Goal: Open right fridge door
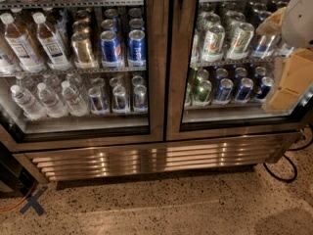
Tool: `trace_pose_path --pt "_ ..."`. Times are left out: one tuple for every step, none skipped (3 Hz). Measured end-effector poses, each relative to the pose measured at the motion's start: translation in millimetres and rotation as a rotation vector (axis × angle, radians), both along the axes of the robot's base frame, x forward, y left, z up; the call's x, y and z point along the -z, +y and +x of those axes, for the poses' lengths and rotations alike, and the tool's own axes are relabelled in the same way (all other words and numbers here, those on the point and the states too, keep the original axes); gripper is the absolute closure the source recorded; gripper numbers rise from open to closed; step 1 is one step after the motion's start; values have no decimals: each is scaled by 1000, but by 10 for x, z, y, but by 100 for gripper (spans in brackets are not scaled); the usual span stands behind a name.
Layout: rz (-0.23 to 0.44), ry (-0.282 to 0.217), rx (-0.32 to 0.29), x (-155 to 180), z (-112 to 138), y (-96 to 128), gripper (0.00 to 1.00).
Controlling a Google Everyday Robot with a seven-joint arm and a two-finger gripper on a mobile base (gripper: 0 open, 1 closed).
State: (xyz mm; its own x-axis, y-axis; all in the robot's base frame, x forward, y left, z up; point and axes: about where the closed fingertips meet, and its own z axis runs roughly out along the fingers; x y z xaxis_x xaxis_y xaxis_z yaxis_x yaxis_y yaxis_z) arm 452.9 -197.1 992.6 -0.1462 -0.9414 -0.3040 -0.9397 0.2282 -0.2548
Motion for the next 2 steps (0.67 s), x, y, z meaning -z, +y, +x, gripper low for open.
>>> trace_pose_path --pt "89 -46 -12 13 104 133 0" --pt "293 -151 -59 -126 450 450 0"
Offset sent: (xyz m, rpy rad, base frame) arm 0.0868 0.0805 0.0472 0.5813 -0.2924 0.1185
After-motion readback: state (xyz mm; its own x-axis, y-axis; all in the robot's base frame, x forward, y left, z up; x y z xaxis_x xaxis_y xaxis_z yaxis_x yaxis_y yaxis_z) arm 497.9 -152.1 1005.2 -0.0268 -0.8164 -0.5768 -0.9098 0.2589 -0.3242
